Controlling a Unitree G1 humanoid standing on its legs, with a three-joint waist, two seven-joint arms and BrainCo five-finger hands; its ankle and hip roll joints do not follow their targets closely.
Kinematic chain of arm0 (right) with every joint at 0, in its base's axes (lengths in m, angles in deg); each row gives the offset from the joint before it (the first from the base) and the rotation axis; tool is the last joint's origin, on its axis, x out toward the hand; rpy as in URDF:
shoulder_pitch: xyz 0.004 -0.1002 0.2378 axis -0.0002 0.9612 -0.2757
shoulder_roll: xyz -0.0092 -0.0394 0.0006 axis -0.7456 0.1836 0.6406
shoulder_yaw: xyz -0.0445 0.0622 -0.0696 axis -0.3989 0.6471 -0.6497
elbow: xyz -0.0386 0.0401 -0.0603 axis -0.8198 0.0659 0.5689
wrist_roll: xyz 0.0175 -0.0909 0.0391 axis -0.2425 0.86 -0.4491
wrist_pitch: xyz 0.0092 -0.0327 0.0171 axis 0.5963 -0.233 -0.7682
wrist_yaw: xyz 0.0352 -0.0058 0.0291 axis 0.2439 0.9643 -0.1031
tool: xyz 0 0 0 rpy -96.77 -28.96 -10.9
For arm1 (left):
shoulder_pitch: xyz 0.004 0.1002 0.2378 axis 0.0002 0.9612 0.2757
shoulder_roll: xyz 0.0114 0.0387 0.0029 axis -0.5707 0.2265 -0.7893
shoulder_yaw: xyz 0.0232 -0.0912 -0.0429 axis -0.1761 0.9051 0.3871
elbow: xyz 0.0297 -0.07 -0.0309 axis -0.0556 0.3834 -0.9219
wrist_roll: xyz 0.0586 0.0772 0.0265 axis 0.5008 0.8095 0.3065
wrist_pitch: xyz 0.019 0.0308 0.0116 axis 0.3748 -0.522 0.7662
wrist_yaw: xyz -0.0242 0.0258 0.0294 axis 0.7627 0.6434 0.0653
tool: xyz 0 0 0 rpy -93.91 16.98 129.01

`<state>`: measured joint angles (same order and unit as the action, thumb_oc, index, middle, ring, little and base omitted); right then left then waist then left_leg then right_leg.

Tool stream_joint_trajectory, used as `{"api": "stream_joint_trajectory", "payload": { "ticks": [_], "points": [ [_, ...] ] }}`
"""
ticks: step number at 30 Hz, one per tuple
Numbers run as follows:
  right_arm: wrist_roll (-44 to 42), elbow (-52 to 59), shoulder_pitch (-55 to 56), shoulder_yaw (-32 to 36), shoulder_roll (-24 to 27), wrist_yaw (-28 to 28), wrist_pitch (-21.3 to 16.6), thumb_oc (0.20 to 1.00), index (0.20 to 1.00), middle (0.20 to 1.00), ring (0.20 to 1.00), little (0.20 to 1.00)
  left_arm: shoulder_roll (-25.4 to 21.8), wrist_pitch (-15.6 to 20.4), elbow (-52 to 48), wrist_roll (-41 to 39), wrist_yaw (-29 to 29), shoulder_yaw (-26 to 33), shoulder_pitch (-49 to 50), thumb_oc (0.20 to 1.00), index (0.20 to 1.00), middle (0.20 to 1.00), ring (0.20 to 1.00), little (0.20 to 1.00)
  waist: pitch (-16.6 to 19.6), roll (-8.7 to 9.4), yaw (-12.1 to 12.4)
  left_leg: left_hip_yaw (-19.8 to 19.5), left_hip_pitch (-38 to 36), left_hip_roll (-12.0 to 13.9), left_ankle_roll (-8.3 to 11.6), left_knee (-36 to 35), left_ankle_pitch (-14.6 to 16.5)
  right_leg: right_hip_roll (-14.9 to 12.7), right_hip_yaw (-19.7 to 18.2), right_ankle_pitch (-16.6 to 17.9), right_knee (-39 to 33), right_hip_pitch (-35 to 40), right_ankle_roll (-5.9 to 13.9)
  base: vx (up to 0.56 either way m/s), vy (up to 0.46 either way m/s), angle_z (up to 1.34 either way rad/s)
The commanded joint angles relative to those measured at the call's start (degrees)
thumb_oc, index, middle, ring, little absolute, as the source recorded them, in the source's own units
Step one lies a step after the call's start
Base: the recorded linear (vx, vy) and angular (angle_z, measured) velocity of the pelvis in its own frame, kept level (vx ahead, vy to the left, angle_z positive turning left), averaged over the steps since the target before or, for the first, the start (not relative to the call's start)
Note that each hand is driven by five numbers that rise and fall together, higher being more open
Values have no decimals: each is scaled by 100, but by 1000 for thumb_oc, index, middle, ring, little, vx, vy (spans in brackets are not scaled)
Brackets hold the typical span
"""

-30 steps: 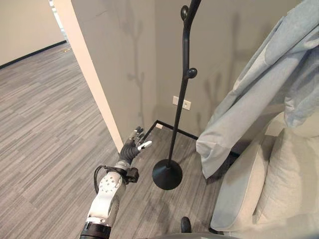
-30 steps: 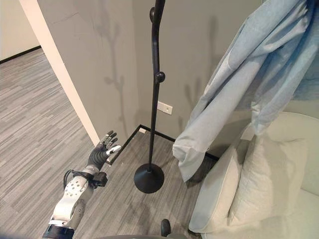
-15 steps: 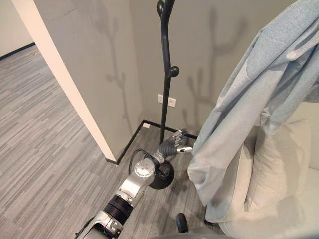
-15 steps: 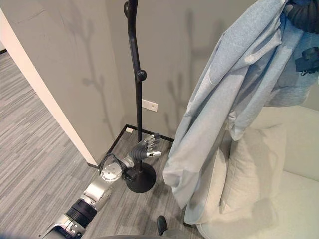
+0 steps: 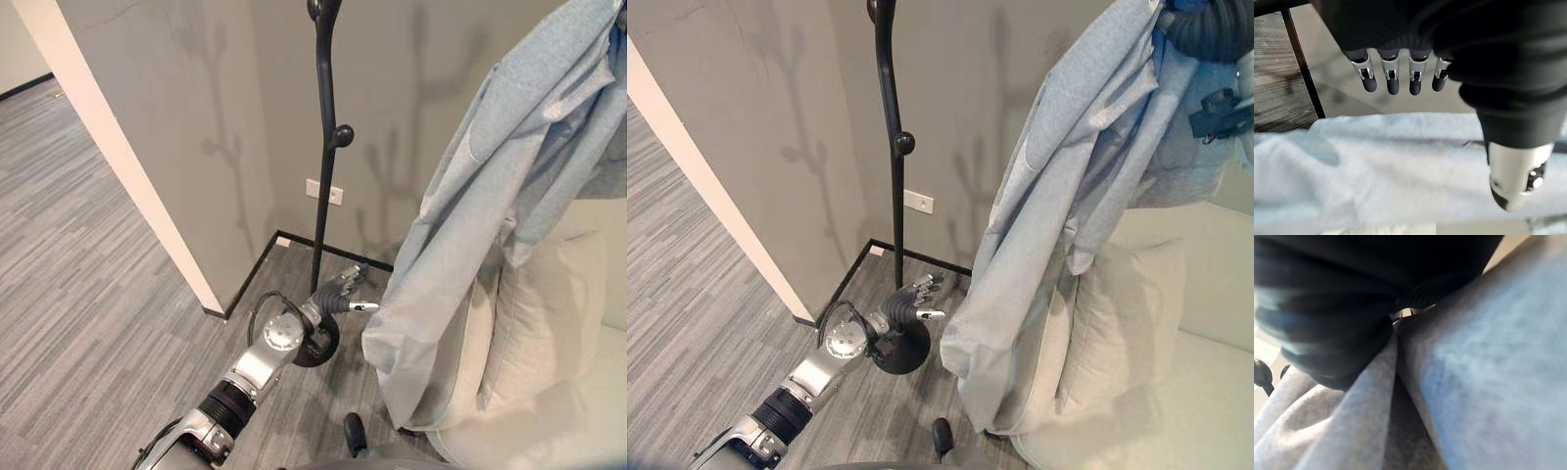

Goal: Hang the clothes on the sofa on the clothes rack.

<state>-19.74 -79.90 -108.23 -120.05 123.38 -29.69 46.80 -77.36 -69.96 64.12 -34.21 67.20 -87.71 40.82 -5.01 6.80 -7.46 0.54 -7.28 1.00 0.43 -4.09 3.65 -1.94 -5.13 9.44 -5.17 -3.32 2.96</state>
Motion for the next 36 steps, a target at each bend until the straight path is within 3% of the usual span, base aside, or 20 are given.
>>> {"api": "stream_joint_trajectory", "payload": {
  "ticks": [1,5,13,22,25,32,36],
  "points": [
    [-105,-465,-1573,-367,497,-346,93,200,200,200,200,200,-38,318,-76,216,13,-356,-272,1000,1000,1000,1000,1000,-60,-56,187,94,90,251,7,-91,-40,-234,206,-217,17,179,-51,0,0,0],
    [-206,-819,-2796,-1536,441,-365,87,200,200,200,200,200,-5,332,48,278,-5,-375,-277,1000,1000,1000,1000,1000,-26,-17,144,95,76,264,7,-91,-31,-219,198,-204,17,197,-51,0,0,0],
    [-336,-1003,-3837,-2528,412,-374,50,200,200,200,200,200,135,356,271,426,-22,-420,-372,1000,1000,1000,1000,1000,-3,-29,94,104,53,283,18,-91,-17,-191,169,-190,17,201,-58,2,-2,0],
    [-500,-1469,-5207,-4044,453,-294,23,200,200,200,200,200,-29,424,473,783,-315,-226,-637,1000,1000,1000,1000,1000,35,137,34,132,24,314,40,-91,17,-136,137,-195,17,170,-63,5,-12,-1],
    [-479,-1664,-5224,-4119,465,-243,37,200,200,200,200,200,-218,453,376,854,-413,-9,-566,1000,1000,1000,1000,1000,62,249,22,135,29,323,43,-91,20,-130,144,-192,17,180,-61,0,0,0],
    [-432,-1551,-5128,-4119,655,-185,52,200,200,200,200,200,-304,489,26,823,-544,513,-241,1000,1000,1000,1000,1000,125,235,92,83,63,325,49,-91,-16,-113,167,-170,17,179,-49,-1,-4,0],
    [-334,-1538,-5055,-4119,762,-162,81,200,200,200,200,200,-453,506,-207,738,-569,769,-7,1000,1000,1000,1000,1000,169,346,67,86,69,334,55,-91,-27,-110,169,-161,17,180,-42,0,0,0]
  ]
}}
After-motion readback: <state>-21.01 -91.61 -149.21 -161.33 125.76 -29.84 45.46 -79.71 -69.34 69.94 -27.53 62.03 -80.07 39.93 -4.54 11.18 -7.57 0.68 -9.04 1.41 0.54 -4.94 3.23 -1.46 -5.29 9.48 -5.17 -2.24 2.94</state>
